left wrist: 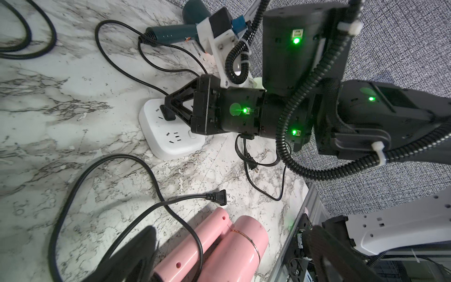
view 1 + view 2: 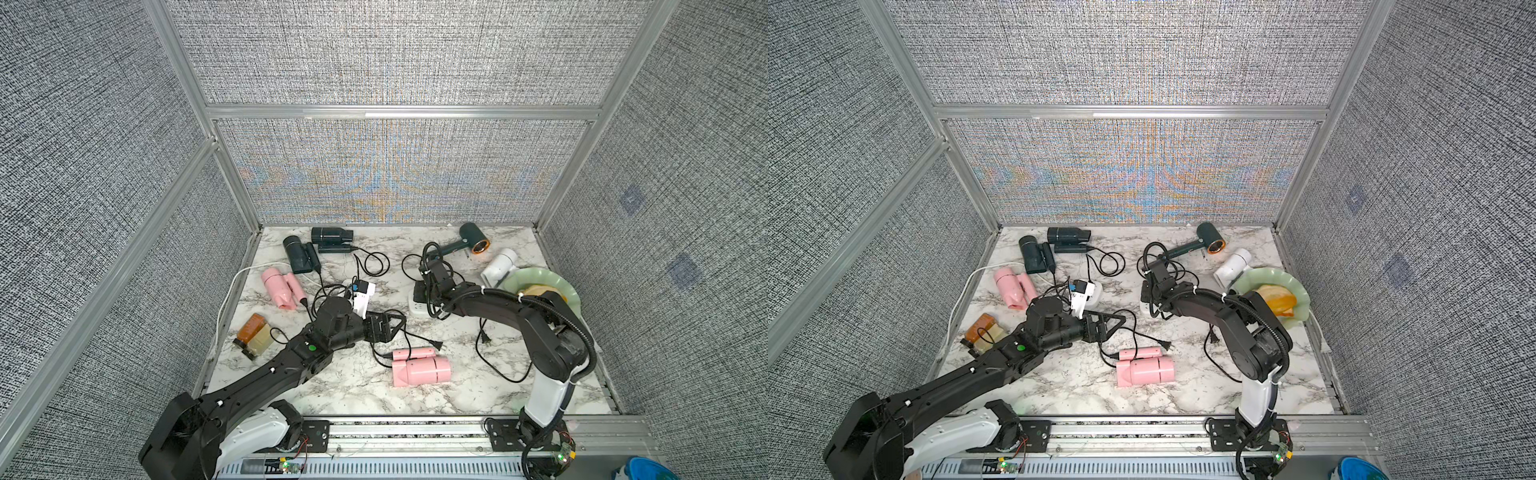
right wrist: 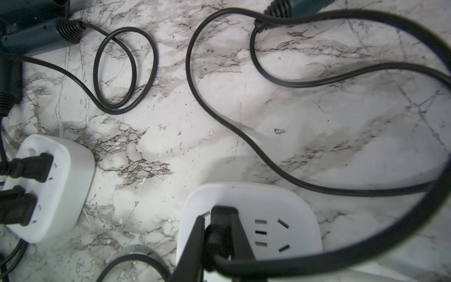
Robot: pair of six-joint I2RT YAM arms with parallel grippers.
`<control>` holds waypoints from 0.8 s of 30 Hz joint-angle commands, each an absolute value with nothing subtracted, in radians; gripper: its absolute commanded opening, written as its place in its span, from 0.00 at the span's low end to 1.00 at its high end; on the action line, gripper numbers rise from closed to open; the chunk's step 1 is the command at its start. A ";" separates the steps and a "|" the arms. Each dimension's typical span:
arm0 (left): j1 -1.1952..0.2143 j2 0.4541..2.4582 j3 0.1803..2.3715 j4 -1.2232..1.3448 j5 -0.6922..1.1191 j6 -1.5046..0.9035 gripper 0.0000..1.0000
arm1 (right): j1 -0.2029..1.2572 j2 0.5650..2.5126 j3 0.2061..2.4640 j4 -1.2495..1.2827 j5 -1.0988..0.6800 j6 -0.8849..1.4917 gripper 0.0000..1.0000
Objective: Charge the blow dryers
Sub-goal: Insert the plug into the socket.
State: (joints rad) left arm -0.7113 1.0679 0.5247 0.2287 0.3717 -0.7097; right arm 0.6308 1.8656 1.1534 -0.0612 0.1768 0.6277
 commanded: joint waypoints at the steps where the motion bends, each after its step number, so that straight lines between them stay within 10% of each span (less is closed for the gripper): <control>1: -0.712 1.060 0.524 0.224 0.362 -0.709 0.99 | 0.642 1.895 1.179 -0.165 0.190 0.693 0.07; 9: -0.712 1.052 0.519 0.222 0.360 -0.707 0.99 | 0.662 1.888 1.179 -0.121 0.180 0.690 0.12; 24: -0.713 1.092 0.534 0.269 0.389 -0.693 0.99 | 0.663 1.571 0.989 -0.087 0.134 0.578 0.66</control>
